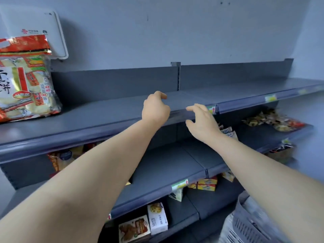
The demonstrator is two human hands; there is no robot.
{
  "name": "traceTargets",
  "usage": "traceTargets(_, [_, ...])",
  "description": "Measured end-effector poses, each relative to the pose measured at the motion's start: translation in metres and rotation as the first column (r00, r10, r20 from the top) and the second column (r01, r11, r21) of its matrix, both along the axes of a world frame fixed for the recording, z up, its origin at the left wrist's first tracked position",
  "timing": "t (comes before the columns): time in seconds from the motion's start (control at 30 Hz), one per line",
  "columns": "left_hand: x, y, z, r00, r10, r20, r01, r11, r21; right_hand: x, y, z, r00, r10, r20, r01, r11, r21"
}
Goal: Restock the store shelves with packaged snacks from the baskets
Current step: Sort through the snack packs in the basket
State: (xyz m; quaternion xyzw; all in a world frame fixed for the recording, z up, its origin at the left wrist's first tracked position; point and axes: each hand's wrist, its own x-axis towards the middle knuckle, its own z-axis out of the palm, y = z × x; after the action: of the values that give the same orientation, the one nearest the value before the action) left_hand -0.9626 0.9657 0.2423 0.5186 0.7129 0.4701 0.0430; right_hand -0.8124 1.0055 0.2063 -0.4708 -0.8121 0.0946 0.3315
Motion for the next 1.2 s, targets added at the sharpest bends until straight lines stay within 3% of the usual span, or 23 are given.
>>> traceTargets(0.17, [0.090,0.016,-0.034,0.959,-0.116,-0.258,0.054,0.971,-0.234,0.115,0.010,-0.030,0.974,-0.112,0.198,0.133,0.987,-0.095])
traceTargets(0.43, [0.200,0.029,-0.095,0.915,-0.284,-0.287,0.106,0.856,-0.507,0.247,0.018,-0.088,0.937,-0.161,0.310,0.234,0.948,-0.216])
traceTargets(0.8, [0.296,0.071,-0.188,0.876,-0.448,-0.178,0.201,0.675,-0.710,0.354,0.063,-0.176,0.908,-0.206,0.365,0.358,0.835,-0.418])
traceTargets(1.2, [0.331,0.178,-0.286,0.904,-0.419,0.080,0.319,0.539,-0.779,0.432,0.149,-0.251,0.814,-0.216,0.539,0.507,0.717,-0.479])
